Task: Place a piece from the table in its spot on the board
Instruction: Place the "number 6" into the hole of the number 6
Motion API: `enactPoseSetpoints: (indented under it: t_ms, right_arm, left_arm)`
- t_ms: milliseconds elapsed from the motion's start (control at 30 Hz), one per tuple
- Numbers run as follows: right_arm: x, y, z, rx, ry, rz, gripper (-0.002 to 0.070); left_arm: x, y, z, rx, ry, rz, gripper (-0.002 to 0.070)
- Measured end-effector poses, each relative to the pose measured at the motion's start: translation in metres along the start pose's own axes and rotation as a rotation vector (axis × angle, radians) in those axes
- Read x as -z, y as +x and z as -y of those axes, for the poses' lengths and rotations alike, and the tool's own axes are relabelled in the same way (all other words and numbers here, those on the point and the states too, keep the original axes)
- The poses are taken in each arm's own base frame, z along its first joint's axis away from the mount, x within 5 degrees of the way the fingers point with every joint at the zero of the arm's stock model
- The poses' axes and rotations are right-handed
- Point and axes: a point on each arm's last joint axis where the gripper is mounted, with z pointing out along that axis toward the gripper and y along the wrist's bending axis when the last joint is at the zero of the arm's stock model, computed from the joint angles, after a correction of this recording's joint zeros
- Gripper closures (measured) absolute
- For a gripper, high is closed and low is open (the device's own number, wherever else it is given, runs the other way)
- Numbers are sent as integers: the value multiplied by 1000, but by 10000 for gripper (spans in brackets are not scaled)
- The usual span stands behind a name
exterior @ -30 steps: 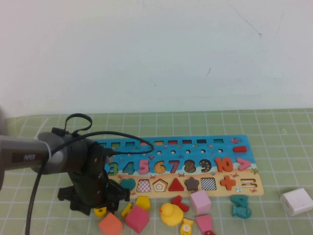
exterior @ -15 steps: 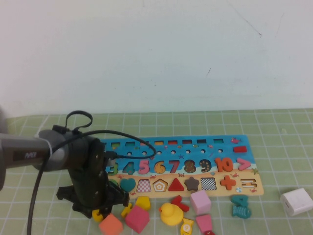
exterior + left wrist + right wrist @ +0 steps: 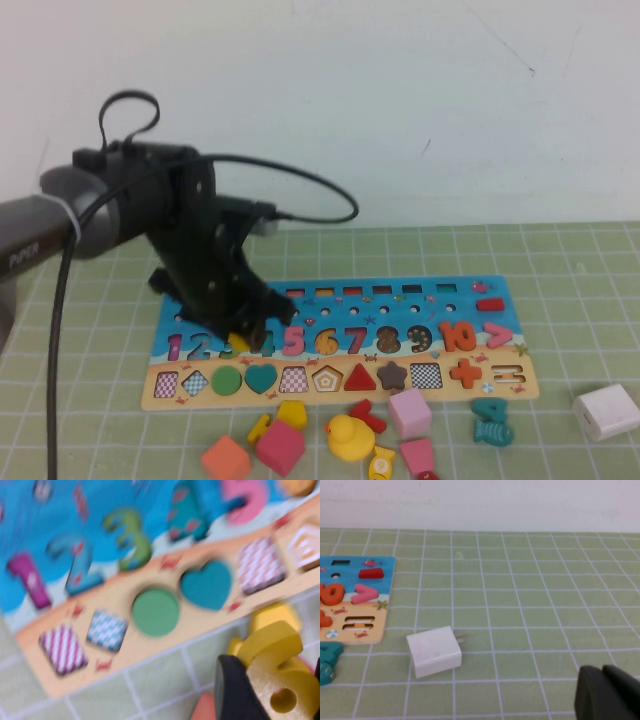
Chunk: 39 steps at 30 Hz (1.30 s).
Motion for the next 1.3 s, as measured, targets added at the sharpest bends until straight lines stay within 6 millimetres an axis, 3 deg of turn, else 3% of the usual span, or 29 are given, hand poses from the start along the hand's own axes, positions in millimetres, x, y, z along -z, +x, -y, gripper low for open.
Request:
enactPoseSetpoints:
  t_ms: [133, 267, 567, 933, 1100, 1300]
  right_arm:
    - [0, 0, 0, 0, 0, 0, 678]
    - [0, 0, 0, 0, 0, 0, 678]
    - [0, 0, 0, 0, 0, 0, 678]
    - [0, 0, 0, 0, 0, 0, 678]
    - [0, 0, 0, 0, 0, 0, 678]
    - [0, 0, 0, 0, 0, 0, 678]
  left_arm:
    - [9, -18, 7, -54, 28, 41, 401]
    - [3, -32, 19, -116, 26, 37, 401]
    - [-49, -55, 53, -241, 12, -20, 401]
    - [-94, -77, 54, -235, 27, -54, 401]
    - [-106, -79, 53, -235, 25, -68, 401]
    - [-106, -81, 52, -243, 11, -55, 401]
